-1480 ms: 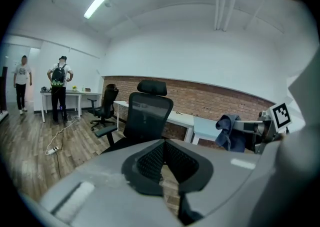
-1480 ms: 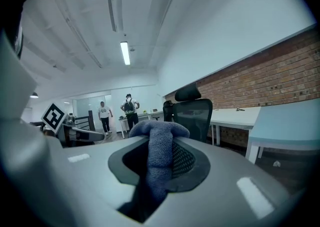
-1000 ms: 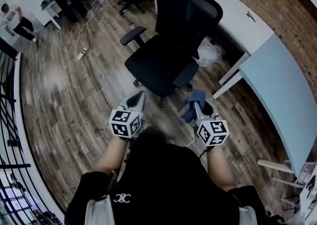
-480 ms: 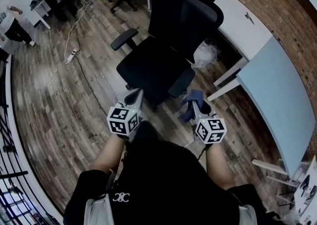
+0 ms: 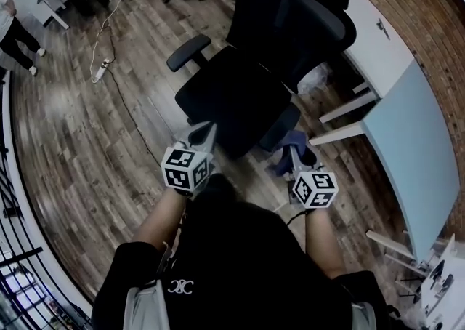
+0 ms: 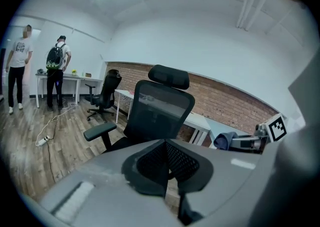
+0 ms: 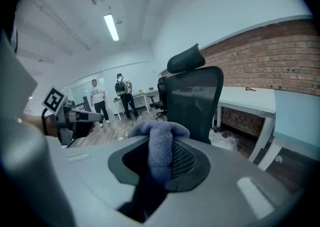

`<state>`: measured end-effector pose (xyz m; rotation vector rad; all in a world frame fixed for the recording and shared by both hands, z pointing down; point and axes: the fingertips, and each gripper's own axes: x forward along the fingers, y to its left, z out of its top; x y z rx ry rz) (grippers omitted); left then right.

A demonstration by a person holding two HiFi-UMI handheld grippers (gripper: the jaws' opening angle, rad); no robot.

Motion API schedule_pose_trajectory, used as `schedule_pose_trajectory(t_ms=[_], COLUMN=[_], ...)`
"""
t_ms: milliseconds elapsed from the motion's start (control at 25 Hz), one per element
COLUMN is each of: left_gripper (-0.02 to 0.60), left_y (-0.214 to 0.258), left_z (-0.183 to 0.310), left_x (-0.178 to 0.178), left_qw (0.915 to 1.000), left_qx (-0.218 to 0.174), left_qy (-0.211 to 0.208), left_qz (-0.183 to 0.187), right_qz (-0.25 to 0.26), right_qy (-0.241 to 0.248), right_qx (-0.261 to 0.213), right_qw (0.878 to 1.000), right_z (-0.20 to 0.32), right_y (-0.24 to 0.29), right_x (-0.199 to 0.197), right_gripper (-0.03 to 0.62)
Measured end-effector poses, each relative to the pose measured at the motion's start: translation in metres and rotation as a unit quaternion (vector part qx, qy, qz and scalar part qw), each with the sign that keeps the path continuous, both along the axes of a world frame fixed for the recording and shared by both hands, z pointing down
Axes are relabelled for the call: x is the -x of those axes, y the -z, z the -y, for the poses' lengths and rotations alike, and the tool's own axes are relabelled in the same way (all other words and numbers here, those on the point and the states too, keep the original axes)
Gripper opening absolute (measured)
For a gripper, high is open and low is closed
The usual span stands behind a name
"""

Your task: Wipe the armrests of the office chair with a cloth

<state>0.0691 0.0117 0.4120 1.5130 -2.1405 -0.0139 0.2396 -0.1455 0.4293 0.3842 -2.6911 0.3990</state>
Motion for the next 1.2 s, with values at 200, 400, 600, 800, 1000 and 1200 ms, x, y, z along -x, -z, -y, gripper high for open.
schedule_pose_trajectory(t_ms=[200, 400, 600, 800, 1000, 1200], left_gripper=[0.006, 0.006, 0.006, 0.006, 0.006, 0.006], left_y=[-0.008, -0.02, -0.034, -0.039, -0.042, -0.048], left_z=[-0.005, -0.003, 0.004, 0.008, 0.018, 0.029], left_x=[0.044, 0.075, 0.089, 0.09, 0.091, 0.091], left_qw=[0.9997, 0.9992, 0.998, 0.9963, 0.9958, 0.9964], left_qx=[0.018, 0.022, 0.021, 0.021, 0.023, 0.033], left_qy=[-0.014, -0.032, -0.053, -0.075, -0.085, -0.072], left_qz=[0.009, -0.007, -0.028, -0.035, -0.026, -0.031], right_qz=[-0.032, -0.077, -0.113, -0.144, -0.167, -0.2], right_qy=[-0.014, -0.037, -0.071, -0.083, -0.084, -0.082], right_qx=[0.002, -0.004, -0.011, -0.011, -0.007, -0.006], right_qw=[0.999, 0.996, 0.991, 0.986, 0.982, 0.976], right_z=[0.003, 0.016, 0.031, 0.047, 0.065, 0.093], right_y=[-0.013, -0.033, -0.048, -0.065, -0.088, -0.116], right_x=[0.033, 0.05, 0.05, 0.048, 0.055, 0.062], right_gripper=[0.08, 0.08, 0.08, 0.08, 0.079, 0.08])
